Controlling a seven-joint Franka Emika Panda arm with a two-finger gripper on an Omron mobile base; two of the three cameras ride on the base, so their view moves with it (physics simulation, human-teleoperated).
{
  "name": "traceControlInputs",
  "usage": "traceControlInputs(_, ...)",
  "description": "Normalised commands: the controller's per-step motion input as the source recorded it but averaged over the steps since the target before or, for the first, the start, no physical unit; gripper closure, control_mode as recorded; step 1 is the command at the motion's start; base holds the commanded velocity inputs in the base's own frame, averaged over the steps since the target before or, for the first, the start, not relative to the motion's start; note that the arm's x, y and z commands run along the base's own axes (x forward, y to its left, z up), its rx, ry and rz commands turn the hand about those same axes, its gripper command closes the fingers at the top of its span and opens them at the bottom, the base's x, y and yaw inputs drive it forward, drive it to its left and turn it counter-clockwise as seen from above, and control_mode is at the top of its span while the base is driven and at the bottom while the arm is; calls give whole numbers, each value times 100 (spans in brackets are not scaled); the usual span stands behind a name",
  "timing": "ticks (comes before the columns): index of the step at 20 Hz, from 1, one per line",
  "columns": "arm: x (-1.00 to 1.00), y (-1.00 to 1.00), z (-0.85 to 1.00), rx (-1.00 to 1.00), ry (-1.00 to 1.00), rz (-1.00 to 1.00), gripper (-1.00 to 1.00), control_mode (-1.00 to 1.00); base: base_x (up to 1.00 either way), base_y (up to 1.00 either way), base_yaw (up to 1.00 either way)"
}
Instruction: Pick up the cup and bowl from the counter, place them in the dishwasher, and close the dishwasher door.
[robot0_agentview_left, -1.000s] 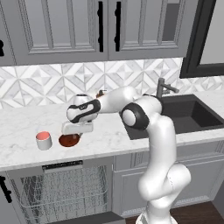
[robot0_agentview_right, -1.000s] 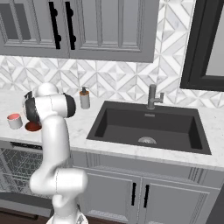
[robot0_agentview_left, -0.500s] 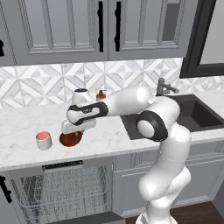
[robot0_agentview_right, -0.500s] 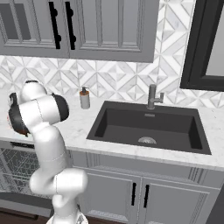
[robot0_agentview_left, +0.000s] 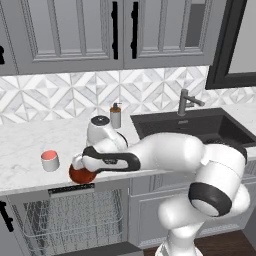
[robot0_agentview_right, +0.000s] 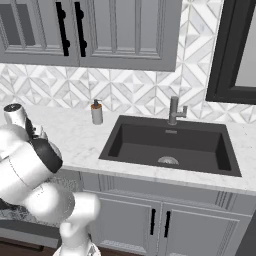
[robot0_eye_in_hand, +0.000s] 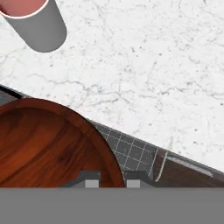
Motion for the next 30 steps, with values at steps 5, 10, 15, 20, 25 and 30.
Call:
traceControlInputs(5,-83,54,-29,-7,12,-17,100,-100,0,0,0)
traceControlInputs(10,-24,79,-69,-10,12,-19,100,-100,0,0,0)
traceControlInputs(15,7,41,-67,-9,-6,-20,100,-100,0,0,0)
traceControlInputs(20,0,2,-73,-7,-21,-17,100,-100,0,0,0)
traceControlInputs(25,13,0,-22,0,2,-14,100,-100,0,0,0)
traceControlInputs(30,31,7,7,9,5,-14,100,-100,0,0,0)
